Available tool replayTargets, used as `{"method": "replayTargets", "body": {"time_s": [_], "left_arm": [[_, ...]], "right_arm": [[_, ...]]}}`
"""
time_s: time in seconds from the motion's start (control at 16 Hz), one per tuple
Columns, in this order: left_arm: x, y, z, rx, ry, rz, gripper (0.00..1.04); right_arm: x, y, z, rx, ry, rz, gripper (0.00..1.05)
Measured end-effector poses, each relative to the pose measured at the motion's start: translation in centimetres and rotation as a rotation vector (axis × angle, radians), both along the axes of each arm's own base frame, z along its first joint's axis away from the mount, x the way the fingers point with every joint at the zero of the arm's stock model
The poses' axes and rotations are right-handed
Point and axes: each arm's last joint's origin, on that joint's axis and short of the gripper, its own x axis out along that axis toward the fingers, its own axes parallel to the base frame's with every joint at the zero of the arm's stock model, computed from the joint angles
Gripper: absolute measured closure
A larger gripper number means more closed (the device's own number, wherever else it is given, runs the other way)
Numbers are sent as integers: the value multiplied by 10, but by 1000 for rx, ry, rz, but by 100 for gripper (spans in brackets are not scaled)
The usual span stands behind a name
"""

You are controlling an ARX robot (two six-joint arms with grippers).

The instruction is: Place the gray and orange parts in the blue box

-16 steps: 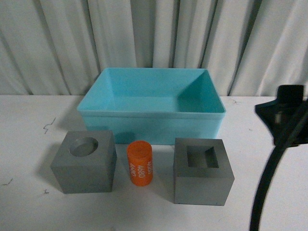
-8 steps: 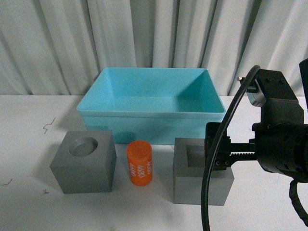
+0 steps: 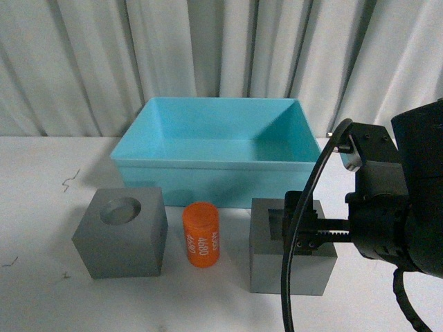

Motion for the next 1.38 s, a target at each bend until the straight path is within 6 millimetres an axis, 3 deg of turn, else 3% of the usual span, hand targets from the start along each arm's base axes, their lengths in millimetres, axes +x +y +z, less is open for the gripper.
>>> {"method": "replayTargets", "body": {"time_s": [0.06, 0.12, 0.25, 0.44, 0.5, 0.62, 0.75, 0.81, 0.94, 1.0, 1.06, 1.19, 1.25, 1.38], "left_arm": [[0, 0, 0, 0, 0, 0, 7], [0, 0, 0, 0, 0, 0, 7], [0, 0, 0, 0, 0, 0, 7], [0, 0, 0, 0, 0, 0, 7], [0, 0, 0, 0, 0, 0, 7], [0, 0, 0, 0, 0, 0, 7], [0, 0, 0, 0, 0, 0, 7], [0, 0, 0, 0, 0, 0, 7], [0, 0, 0, 0, 0, 0, 7], [0, 0, 0, 0, 0, 0, 7], [0, 0, 0, 0, 0, 0, 7], [0, 0, 0, 0, 0, 1, 7], [0, 0, 0, 0, 0, 0, 7], [0, 0, 0, 0, 0, 0, 7]], "right_arm": [[2, 2, -2, 2, 7, -3, 7], [2, 3, -6, 4, 18, -7, 15], [3, 3, -6, 13, 23, -9, 37], [0, 4, -6, 19, 10, -5, 80], [-7, 1, -3, 14, 10, -10, 85], [-28, -12, 7, 17, 24, -13, 86], [-37, -26, 44, 54, -51, -13, 86], [-37, -35, 78, 88, -162, -22, 86], [-15, -54, 147, 111, -414, -78, 86], [3, -60, 168, 100, -497, -101, 86], [23, -61, 172, 89, -518, -118, 86], [67, -49, 158, 80, -486, -101, 86], [95, -34, 154, 78, -470, -86, 86], [130, -13, 154, 101, -468, -80, 86]]}}
